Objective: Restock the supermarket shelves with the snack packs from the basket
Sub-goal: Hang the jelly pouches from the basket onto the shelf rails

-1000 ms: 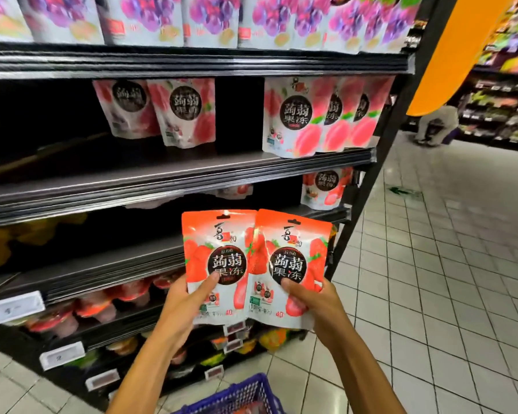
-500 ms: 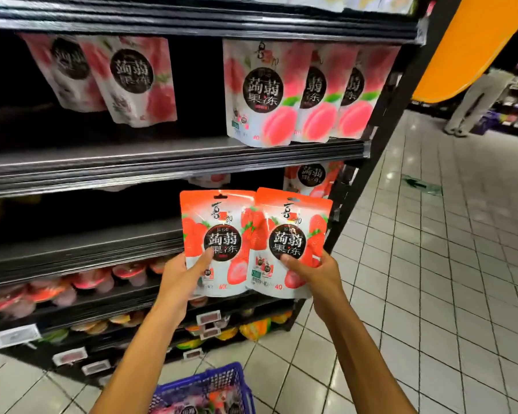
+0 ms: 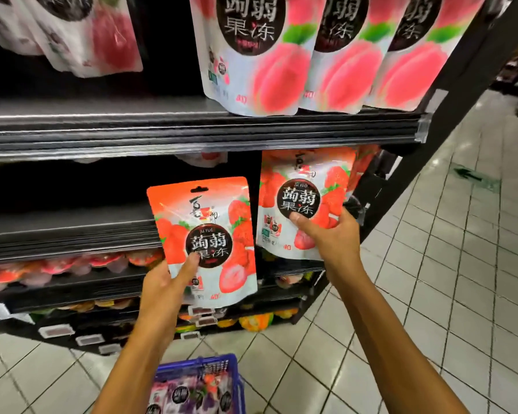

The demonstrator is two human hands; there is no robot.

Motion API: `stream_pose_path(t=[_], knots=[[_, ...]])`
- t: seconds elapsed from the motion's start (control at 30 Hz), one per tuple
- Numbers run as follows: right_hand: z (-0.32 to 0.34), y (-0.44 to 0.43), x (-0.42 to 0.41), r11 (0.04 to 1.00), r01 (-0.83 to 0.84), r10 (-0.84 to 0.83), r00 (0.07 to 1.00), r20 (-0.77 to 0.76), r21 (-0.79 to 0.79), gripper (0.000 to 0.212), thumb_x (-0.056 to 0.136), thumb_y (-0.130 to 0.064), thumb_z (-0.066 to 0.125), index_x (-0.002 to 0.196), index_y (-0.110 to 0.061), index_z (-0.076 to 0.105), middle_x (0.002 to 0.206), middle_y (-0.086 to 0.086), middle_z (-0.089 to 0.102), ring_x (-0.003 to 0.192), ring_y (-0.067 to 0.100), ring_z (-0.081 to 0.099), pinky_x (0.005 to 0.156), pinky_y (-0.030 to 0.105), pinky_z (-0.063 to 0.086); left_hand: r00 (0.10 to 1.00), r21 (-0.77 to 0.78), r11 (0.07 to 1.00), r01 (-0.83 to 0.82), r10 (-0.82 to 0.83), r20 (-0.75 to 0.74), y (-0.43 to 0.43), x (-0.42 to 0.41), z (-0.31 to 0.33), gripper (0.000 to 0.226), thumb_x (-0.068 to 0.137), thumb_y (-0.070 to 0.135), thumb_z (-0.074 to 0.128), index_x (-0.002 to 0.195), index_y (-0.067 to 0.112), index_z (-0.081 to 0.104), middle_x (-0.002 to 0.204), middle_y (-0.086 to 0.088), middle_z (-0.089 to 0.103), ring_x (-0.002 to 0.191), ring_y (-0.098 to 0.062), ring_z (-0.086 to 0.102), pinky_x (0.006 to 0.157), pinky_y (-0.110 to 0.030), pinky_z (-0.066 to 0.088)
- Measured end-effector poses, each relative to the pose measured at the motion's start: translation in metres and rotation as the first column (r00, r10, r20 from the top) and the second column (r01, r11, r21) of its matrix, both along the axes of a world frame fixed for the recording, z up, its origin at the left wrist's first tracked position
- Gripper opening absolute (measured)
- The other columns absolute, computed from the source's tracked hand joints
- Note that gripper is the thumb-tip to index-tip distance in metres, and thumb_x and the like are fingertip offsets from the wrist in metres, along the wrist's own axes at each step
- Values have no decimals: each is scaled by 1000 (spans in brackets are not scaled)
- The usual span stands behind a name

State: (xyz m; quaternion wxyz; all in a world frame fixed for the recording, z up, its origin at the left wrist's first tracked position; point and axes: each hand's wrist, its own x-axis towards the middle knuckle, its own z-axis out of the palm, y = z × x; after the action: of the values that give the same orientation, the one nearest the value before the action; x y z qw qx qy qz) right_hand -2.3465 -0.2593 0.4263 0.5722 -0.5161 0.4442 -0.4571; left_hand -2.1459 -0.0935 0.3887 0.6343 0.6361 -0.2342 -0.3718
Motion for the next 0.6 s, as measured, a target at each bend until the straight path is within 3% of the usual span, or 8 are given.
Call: stream_pose_path(t=[0.13, 0.23, 0.37, 0.47, 0.6], knots=[[3, -22, 13, 997, -6, 5, 1000, -6, -77, 42, 68, -17, 88, 104, -13, 67, 90, -4, 77, 82, 12, 74, 63, 21, 56, 1000, -4, 1000, -15, 15, -8, -4, -5, -6, 24, 79, 43, 62, 87, 24, 74, 90, 6, 77, 78, -8, 73, 52, -12, 52], [3, -33, 21, 990, 26, -31, 999, -36, -138, 34, 67, -21, 89, 92, -21, 66, 86, -1, 76, 79, 15, 73, 68, 27, 59, 1000, 0, 1000, -18, 18, -3, -8, -6, -7, 27, 78, 43, 62, 89, 20, 70, 86, 8, 77, 74, -5, 72, 50, -11, 51], [0, -40, 28, 983, 72, -75, 997, -14, -170, 34, 67, -24, 90, 83, -18, 60, 79, 11, 69, 72, 32, 70, 69, 40, 59, 1000, -10, 1000, -6, 6, -7, -9, -5, -7, 18, 79, 42, 63, 84, 30, 75, 91, 5, 77, 78, -7, 73, 54, -14, 53], [-1, -42, 31, 975, 86, -93, 995, -23, -203, 35, 67, -25, 90, 81, -22, 58, 75, 7, 69, 69, 31, 70, 65, 35, 58, 1000, -3, 1000, 12, -12, -12, -7, -5, -6, 20, 79, 45, 63, 87, 31, 75, 96, 0, 77, 84, -13, 74, 59, -19, 56], [-5, -41, 28, 967, 27, -42, 998, -54, -254, 37, 68, -20, 89, 92, -25, 61, 89, 6, 72, 82, 26, 72, 73, 33, 59, 1000, 5, 1000, 21, -21, -17, -5, -7, -5, 20, 77, 45, 64, 87, 31, 75, 97, -1, 77, 85, -16, 74, 60, -20, 56]])
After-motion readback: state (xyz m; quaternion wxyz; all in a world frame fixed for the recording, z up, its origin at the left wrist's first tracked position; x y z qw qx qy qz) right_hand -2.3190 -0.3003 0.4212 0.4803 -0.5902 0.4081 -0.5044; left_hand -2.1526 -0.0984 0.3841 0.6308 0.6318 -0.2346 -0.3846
